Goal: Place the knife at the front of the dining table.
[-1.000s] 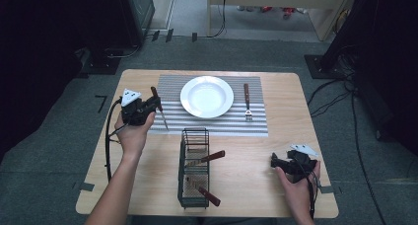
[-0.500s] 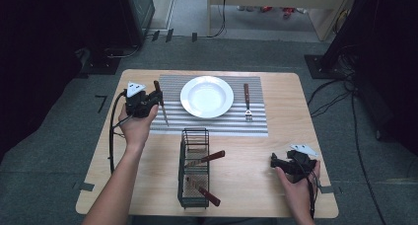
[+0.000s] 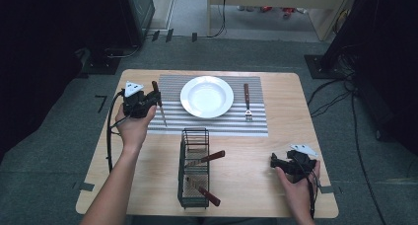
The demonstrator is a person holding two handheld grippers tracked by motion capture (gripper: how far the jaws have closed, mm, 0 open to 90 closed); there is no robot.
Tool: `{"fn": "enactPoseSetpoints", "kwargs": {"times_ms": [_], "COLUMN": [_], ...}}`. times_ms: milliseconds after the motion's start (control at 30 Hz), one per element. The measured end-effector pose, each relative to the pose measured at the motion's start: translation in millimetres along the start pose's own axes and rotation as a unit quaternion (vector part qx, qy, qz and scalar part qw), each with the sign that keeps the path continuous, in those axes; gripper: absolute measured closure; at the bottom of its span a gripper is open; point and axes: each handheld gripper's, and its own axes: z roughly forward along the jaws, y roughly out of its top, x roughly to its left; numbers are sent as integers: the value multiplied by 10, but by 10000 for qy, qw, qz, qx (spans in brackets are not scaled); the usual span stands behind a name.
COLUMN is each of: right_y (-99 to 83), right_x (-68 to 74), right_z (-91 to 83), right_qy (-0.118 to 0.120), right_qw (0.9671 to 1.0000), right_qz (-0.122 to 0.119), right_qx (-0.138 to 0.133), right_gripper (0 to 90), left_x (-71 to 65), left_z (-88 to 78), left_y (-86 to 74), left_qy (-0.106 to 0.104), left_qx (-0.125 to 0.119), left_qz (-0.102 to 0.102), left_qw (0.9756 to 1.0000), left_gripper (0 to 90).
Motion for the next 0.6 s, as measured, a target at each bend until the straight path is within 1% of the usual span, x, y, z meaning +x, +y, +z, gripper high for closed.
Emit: {"fn": "enactPoseSetpoints", "kwargs": {"times_ms": [100, 233, 367, 600], "right_y": [0, 0, 0, 0], "right_x": [0, 0, 0, 0], "right_z": [0, 0, 0, 0], "right_qy": [0, 0, 0, 0], "right_qw": [10000, 10000, 10000, 10000], "right_qz": [0, 0, -1, 0], "right_qx": [-1, -1, 0, -1], "right_gripper": [0, 0, 0, 0], "left_x": [-8, 13, 25, 40], "left_z": [25, 61, 104, 235], "left_y": [-9, -13, 6, 50], "left_qy": [46, 65, 70, 47], "left_qx": [62, 75, 109, 171], "left_qz": [66, 18, 26, -24], "left_qw": [9999, 9999, 9999, 9998], "left_gripper": [767, 767, 766, 767]}}
